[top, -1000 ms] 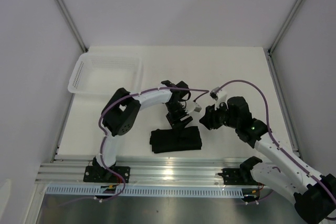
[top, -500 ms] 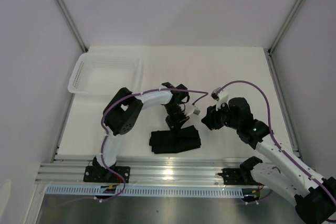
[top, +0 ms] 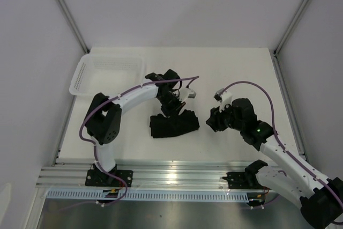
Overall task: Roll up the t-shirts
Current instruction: Place the rolled tshirt into the container
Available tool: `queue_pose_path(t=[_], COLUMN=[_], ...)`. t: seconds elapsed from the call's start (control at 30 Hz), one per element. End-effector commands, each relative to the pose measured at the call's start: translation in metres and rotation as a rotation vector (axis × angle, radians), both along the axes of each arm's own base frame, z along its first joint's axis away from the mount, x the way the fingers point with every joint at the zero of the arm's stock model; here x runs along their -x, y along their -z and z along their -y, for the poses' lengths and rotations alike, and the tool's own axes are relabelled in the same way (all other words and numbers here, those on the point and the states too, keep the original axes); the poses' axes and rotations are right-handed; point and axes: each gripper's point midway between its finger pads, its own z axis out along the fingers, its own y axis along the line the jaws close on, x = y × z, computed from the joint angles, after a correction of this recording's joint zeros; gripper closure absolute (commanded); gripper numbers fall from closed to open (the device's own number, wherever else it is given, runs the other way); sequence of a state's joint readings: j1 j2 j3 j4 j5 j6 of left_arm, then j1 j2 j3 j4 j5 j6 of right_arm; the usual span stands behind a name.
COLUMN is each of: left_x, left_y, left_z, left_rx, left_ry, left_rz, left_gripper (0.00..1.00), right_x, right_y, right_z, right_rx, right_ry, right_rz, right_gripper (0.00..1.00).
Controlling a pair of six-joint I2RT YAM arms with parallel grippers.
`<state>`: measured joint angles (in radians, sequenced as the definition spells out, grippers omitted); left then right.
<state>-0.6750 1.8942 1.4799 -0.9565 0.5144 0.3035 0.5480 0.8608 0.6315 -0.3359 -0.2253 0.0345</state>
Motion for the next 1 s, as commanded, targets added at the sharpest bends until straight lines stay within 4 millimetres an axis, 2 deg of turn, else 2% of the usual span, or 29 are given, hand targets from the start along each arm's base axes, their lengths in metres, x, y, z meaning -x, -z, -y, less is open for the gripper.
queue_pose_path(t=[0.0,0.13,0.4,0.63,0.7,0.8,0.97], left_x=[-0.015,-0.022,-0.051,-0.085,-0.09,-0.107,-0.128], left_y=[-0.016,-0.018,-0.035,-0.075,-0.083,-0.107,-0.132], left_z=[-0.007,-0.011,-0.019,-0.035,-0.042,-0.048,-0.064], left_rx=[0.017,0.014,-0.003,0.008,0.005,0.046,0.085], left_ry=[-0.061,-0.087,-0.155,-0.207,-0.227,-0.289,-0.409], left_rz=[0.053,0.064,0.166,0.328,0.342,0.4,0.441], left_gripper=[0.99,0.99,0.99,0.99,0.99,0.99,0.99], right_x=[-0.014,-0.017,-0.019,-0.021,-0.023,-0.026,-0.03], right_y=[-0.022,-0.023,-0.018,-0.014,-0.014,-0.012,-0.01], right_z=[-0.004,-0.007,-0.007,-0.007,-0.009,-0.012,-0.018], right_rx=[-0.011,-0.013,-0.001,0.008,0.005,0.002,-0.001], right_ry=[0.002,-0.001,0.0,0.004,0.001,-0.006,-0.019], right_rz=[0.072,0.078,0.063,0.055,0.056,0.054,0.042], right_gripper=[0.54,0.54,0.54,0.54,0.54,0.54,0.54])
